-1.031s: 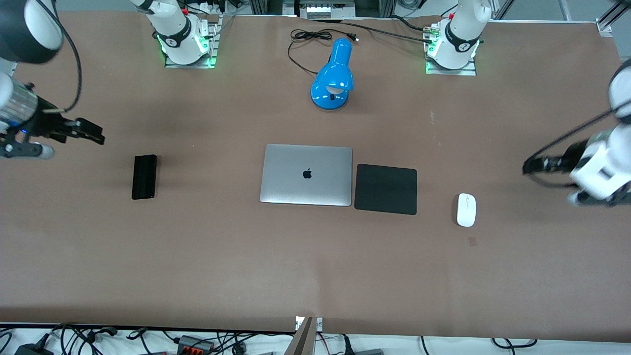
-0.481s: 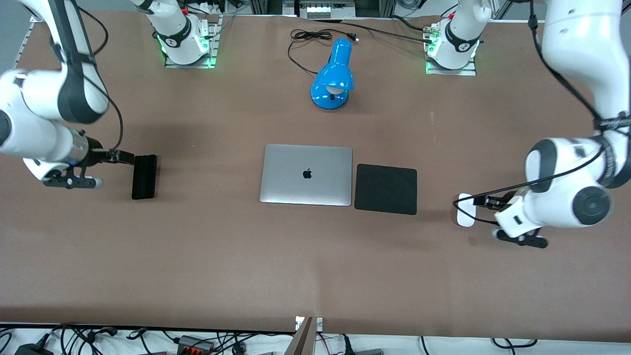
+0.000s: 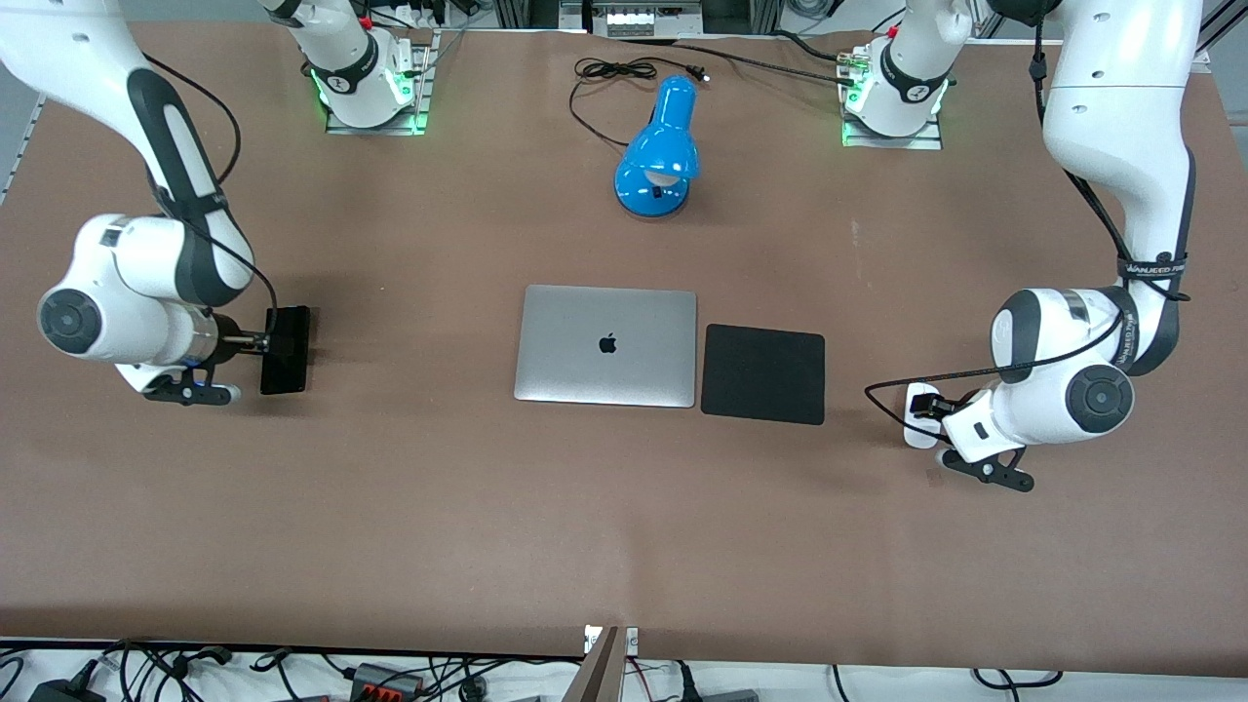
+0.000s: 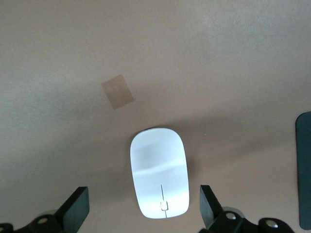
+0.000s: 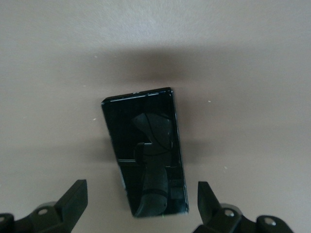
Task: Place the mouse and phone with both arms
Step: 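Close the right gripper on the phone while the left gripper grasps the mouse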
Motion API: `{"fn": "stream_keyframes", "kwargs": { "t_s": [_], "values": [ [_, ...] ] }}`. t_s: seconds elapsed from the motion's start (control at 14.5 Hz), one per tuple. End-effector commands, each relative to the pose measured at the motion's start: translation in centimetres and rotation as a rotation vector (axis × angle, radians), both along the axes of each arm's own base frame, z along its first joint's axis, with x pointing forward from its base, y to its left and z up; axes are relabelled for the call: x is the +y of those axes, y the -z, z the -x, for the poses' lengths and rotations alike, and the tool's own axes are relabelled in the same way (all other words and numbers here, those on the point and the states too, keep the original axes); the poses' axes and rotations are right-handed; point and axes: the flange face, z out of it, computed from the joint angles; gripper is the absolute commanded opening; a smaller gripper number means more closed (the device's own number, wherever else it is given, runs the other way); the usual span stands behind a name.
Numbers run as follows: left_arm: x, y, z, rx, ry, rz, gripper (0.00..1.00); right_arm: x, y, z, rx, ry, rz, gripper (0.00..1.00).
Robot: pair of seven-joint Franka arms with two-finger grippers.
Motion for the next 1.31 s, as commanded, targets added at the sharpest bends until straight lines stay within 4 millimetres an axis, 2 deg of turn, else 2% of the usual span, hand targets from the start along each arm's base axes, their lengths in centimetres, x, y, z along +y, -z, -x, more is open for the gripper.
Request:
{"fn": "stream_keyframes", "kwargs": {
  "t_s": [0.0, 0.21, 0.41, 1.03, 1.24],
  "values": [
    [0.0, 0.8, 0.5, -0.005, 0.024, 0.019, 1.00, -0.3, 1.7, 0.1, 0.015, -0.017, -0.002, 1.00],
    [-0.7, 3.0, 1.1, -0.017, 0.032, 0.026, 1.00, -1.3, 3.2, 0.6, 0.039, -0.029, -0.014, 1.00],
    [-0.8, 3.4, 1.5, -0.021, 0.033, 0.027, 1.00, -1.3, 4.6, 0.5, 0.033, -0.041, -0.017, 1.00],
    [-0.5, 4.3, 3.0, -0.053, 0.028, 0.025, 1.00, -0.8, 5.4, 0.9, 0.056, -0.070, -0.031, 1.00],
    [-0.5, 4.1, 3.1, -0.066, 0.029, 0.025, 0.89, -0.8, 6.2, 1.1, 0.068, -0.081, -0.037, 1.00]
  ]
}}
